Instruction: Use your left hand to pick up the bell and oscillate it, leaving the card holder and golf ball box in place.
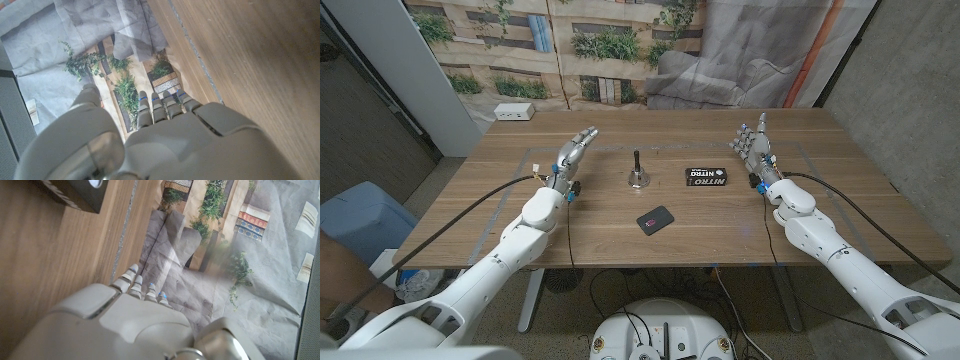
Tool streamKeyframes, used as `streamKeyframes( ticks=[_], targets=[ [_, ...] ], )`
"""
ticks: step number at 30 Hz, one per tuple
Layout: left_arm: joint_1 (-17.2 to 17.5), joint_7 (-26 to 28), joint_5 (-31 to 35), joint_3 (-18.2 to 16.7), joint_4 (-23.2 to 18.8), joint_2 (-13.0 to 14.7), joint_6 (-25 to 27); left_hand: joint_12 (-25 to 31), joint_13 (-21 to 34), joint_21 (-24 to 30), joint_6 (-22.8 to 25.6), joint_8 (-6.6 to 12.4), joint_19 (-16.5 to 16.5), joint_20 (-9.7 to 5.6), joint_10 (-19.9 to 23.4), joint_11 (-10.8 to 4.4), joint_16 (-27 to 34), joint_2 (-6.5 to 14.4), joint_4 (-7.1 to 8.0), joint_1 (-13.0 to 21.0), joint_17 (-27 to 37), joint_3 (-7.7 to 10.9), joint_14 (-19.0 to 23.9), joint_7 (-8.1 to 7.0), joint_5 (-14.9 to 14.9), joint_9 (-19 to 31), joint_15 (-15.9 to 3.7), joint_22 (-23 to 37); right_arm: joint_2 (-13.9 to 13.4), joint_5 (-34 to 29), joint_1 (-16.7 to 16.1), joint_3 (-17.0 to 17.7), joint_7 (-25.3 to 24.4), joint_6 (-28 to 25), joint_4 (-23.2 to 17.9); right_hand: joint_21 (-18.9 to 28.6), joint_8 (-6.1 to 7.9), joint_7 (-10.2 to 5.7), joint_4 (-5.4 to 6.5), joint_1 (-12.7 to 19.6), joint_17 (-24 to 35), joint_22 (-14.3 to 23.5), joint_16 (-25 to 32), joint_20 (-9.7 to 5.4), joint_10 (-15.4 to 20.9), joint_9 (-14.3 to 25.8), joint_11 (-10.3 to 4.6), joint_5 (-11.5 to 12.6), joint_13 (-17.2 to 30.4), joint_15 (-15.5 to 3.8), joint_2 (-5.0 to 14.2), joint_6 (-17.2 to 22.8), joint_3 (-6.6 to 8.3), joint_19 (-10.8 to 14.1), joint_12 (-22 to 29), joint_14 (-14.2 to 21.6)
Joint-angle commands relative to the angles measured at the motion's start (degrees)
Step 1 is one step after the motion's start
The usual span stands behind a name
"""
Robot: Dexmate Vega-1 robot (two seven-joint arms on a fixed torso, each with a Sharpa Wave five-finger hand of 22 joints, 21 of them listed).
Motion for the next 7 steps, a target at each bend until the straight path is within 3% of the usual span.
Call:
streamKeyframes(
  ticks=[1, 7],
  targets=[
    [1.32, 2.34, -3.71, -1.92, -1.09, -1.88, 1.29, 0.13, 0.16, 0.36, -2.85, -0.34, 0.83, -0.23, -1.94, 0.23, 0.20, 0.98, 1.41, -2.89, 0.10, 0.01, -1.09, -0.08, 0.32, 0.04, 0.24, 0.07, -0.08, 0.03, -0.07, 0.04, 0.00, 0.01, -0.10, 0.30, 0.30, -0.04, -0.07, 0.17, 0.24, 0.18, 0.18, -0.06, -0.33, 0.17, -0.08, 0.39, 0.18, 0.00, 5.57, -0.52, -0.36, 0.39, 0.25, -0.24],
    [3.33, 3.25, -5.70, -2.47, -4.03, -1.85, 3.66, 0.11, 0.15, 0.26, -3.92, -0.08, 0.85, -0.24, -3.25, 0.10, 0.20, 1.60, 2.15, -4.70, 0.12, -0.12, -1.76, -1.09, 0.39, 0.04, 0.28, 0.08, -0.09, 0.03, -0.08, 0.04, -0.02, -0.02, -0.14, 0.30, 0.30, -0.07, -0.07, 0.17, 0.24, 0.18, 0.19, -0.07, -0.37, 0.17, 0.03, 0.39, 0.18, 0.00, 5.57, -0.53, -0.36, 0.41, 0.23, -0.22]
  ],
)
